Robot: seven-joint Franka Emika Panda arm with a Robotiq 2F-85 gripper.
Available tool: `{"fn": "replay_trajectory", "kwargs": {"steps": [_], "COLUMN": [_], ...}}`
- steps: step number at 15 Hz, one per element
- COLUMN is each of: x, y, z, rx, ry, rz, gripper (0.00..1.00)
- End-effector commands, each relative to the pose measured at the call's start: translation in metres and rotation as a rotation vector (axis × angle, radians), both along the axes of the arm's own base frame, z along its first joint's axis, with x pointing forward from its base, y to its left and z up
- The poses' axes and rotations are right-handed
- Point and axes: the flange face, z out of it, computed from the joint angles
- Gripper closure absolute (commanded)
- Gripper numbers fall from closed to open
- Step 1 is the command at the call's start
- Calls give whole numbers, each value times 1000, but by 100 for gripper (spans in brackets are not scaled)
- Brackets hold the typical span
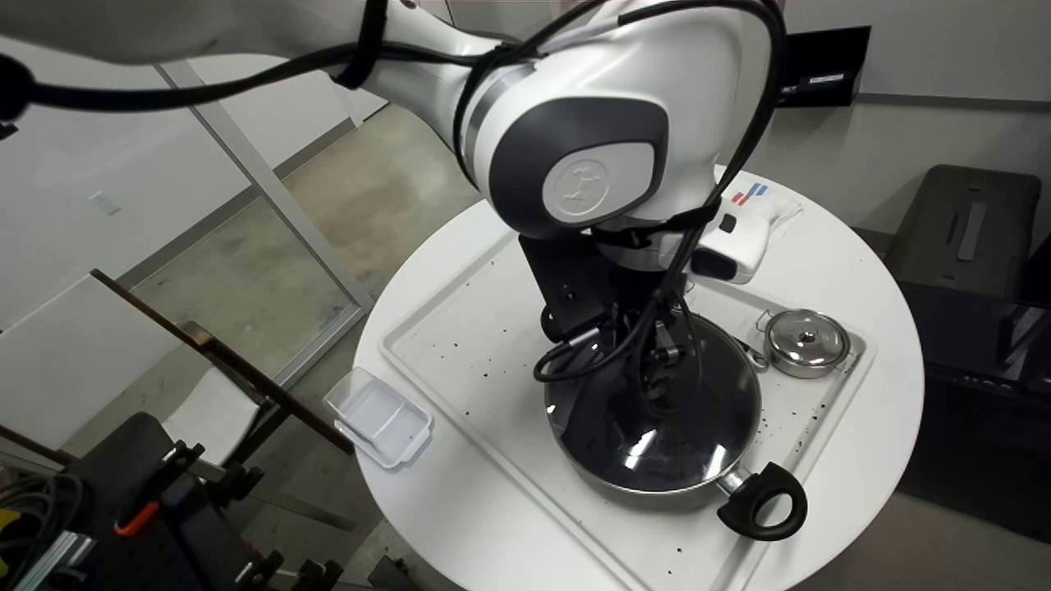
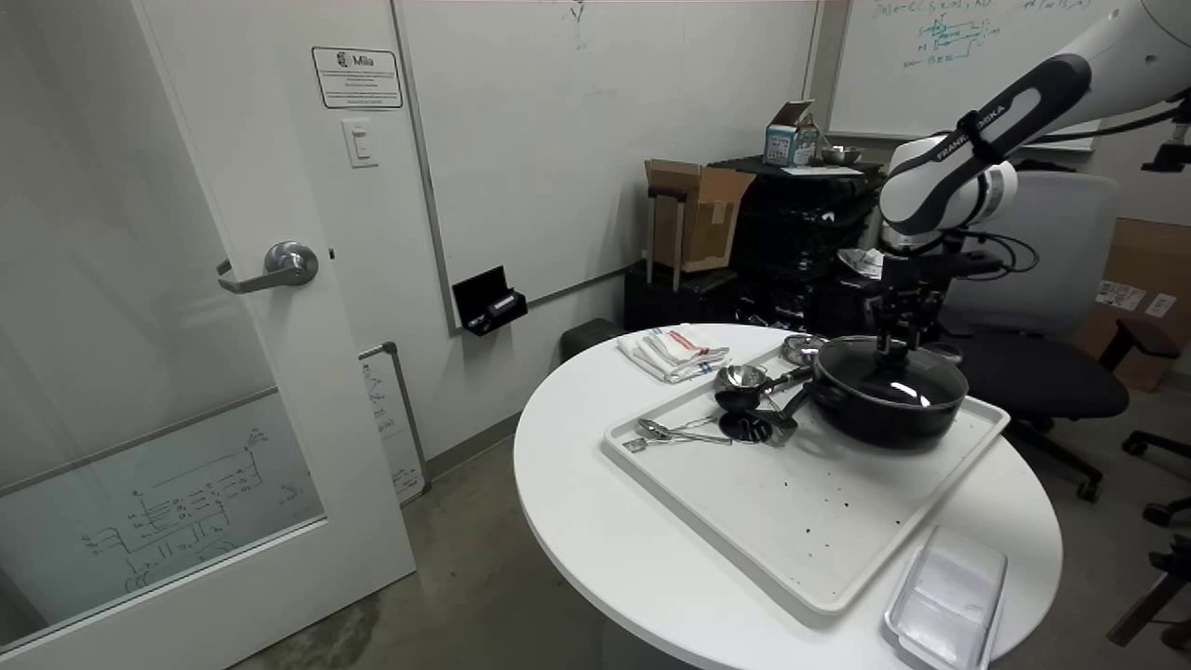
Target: Put the lid on the black pot
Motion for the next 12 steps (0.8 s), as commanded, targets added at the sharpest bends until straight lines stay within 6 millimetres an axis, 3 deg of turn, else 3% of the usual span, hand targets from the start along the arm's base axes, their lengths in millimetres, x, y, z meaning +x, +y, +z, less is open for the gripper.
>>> {"fn": "replay_trajectory", "kwargs": {"steps": [1, 3, 12], "x": [3, 5, 13], "y": [5, 7, 24], "z": [16, 21, 32], "rx": [29, 32, 48], "ry": [-35, -47, -65], "rz": [-12, -13, 51], "gripper": [11, 0, 0]}}
